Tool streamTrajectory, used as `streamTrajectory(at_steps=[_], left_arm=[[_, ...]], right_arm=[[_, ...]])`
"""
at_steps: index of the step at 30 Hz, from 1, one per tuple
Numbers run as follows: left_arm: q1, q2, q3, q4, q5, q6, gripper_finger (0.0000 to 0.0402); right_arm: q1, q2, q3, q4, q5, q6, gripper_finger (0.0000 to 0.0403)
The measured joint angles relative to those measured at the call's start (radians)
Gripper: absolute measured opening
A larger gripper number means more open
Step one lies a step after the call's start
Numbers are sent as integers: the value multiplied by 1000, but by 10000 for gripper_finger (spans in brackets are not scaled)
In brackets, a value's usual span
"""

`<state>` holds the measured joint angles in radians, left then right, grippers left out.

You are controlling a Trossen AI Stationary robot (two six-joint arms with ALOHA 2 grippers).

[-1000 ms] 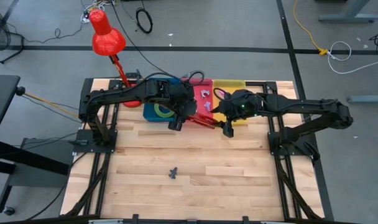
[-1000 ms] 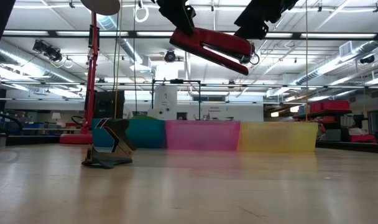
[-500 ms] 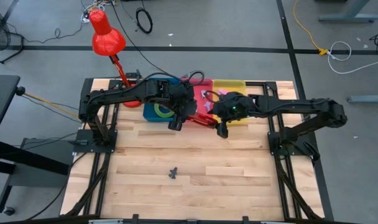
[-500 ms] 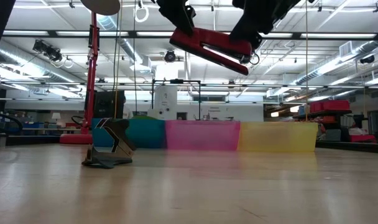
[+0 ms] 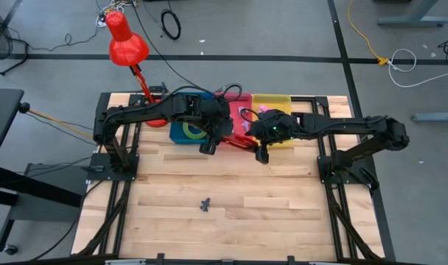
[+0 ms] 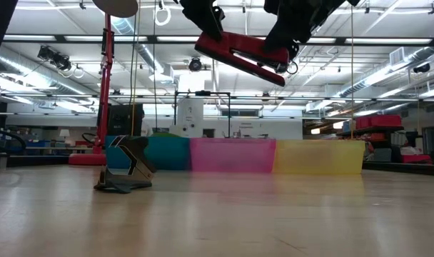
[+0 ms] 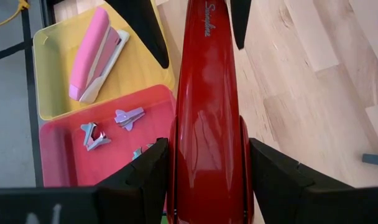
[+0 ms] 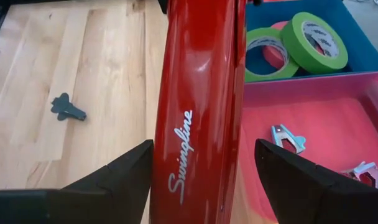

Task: Pick and place Stapler, Stapler remover, tape
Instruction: Put the red stapler into the yellow bin

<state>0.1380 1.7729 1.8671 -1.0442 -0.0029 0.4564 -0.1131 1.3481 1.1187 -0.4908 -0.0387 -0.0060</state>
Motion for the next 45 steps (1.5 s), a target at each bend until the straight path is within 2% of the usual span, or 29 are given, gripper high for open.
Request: streamTrajectory(at_steps=[11, 25, 36, 45], left_arm=[[0, 0, 0, 0, 0, -2, 192], [1, 0, 0, -2, -2, -24, 192], [0, 0, 0, -1, 1, -33, 197], [-4, -2, 0, 12, 2, -16, 241]], right_arm=[[0, 34, 0, 3, -4, 5, 273], [0, 33, 0, 7, -2, -2, 178], [0, 33, -1, 9, 4, -8, 137], [0, 33, -2, 3, -14, -11, 137]])
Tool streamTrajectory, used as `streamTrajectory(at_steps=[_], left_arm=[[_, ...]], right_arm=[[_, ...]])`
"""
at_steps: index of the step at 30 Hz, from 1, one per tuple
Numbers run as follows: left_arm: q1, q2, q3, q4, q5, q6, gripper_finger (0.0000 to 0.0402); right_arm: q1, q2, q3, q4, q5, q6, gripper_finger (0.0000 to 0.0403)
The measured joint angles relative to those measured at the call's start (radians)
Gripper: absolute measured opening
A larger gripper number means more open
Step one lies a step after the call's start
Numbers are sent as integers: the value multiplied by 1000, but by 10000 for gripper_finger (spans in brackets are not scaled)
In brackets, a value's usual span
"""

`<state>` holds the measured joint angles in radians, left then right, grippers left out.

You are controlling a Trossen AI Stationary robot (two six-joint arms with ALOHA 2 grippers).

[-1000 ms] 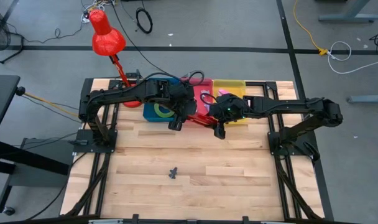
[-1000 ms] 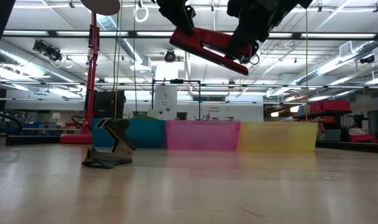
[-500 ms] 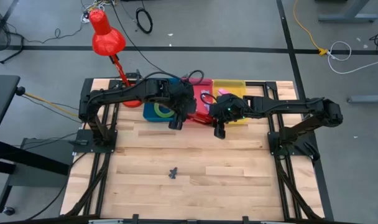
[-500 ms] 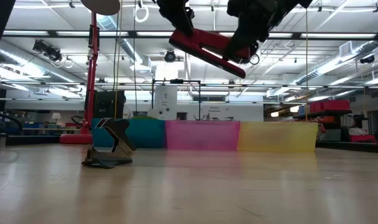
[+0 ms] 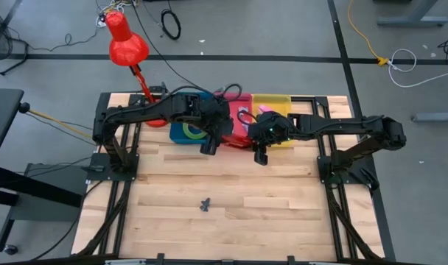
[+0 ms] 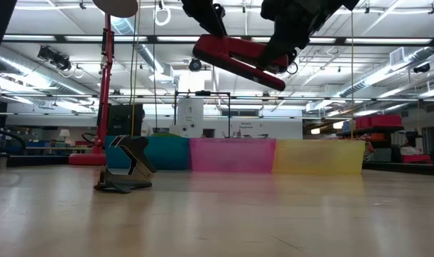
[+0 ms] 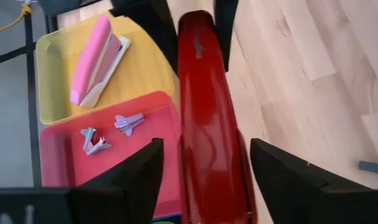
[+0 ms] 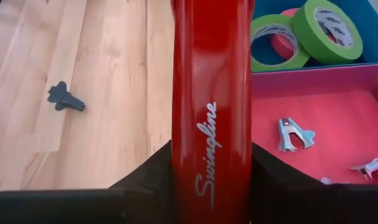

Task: Pick and place Stapler, Stapler remover, tape
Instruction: Put the red stapler into the yellow bin

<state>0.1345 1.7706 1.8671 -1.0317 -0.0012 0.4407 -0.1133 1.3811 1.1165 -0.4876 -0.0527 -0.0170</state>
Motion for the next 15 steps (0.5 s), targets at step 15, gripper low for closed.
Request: streamTrajectory(at_steps=[15], left_arm=[[-18, -35, 0, 2, -115, -5, 325]], right_arm=[[-8, -14, 0, -36, 25, -10, 135]])
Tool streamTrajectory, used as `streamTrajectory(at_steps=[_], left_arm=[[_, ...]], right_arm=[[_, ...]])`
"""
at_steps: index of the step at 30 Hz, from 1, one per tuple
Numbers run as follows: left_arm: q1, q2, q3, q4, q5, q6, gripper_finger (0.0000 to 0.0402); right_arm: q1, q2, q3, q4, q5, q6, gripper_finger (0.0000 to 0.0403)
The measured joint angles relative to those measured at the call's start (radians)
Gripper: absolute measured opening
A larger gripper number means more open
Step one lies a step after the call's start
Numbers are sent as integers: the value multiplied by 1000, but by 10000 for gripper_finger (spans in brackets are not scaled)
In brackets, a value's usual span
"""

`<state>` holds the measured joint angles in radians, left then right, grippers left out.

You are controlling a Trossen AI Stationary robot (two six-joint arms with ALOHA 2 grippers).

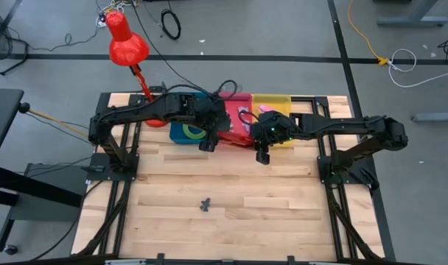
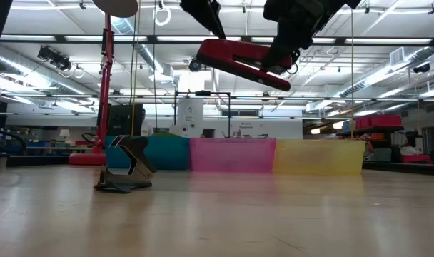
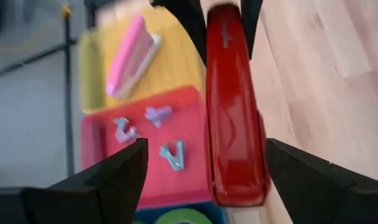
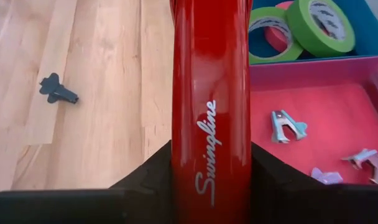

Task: Pick and place Stapler, Stapler remover, tape
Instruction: Put the red stapler into the yellow bin

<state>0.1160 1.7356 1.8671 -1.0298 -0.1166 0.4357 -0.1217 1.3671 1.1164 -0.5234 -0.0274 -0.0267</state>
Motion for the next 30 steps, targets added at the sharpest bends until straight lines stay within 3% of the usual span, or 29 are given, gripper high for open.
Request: streamTrajectory(at_steps=[15, 24, 30], left_arm=[[-20, -191, 1, 1, 16, -78, 325], [-20, -215, 1, 5, 16, -105, 325], [-20, -210, 1, 5, 16, -110, 325]], right_arm=[[-76, -104, 0, -158, 67, -20, 135], [-173, -111, 1, -272, 107, -2, 135], [-239, -111, 1, -326, 163, 110, 135]])
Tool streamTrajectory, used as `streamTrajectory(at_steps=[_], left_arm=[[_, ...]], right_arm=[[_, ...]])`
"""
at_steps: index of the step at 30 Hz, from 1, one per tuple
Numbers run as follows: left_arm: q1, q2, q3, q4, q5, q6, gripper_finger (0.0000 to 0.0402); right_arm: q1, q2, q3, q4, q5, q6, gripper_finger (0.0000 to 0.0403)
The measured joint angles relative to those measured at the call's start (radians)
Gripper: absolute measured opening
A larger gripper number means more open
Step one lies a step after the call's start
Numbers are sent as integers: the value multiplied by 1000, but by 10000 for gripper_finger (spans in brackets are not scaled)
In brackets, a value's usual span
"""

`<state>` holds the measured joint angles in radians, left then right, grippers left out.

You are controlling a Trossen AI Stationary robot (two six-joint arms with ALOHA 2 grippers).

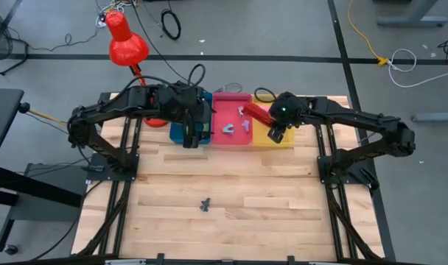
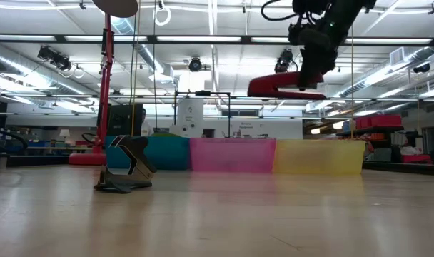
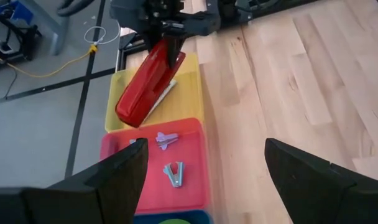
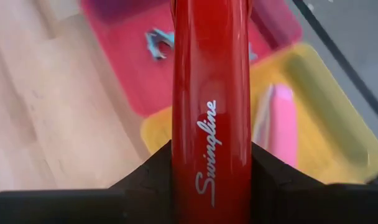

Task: Pick and place Stapler, Stapler remover, tape
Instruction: Put the red stapler into the yellow bin

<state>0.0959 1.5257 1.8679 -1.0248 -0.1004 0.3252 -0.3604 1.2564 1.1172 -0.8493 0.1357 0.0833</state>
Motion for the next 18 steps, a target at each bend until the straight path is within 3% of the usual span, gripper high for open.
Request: streamTrajectory(at_steps=[10, 18], left_arm=[[0, 0, 0, 0, 0, 1, 326], [0, 0, 0, 0, 0, 1, 326]], right_arm=[[-84, 0, -51, -35, -8, 115, 135], [-124, 1, -158, 59, -24, 138, 135]])
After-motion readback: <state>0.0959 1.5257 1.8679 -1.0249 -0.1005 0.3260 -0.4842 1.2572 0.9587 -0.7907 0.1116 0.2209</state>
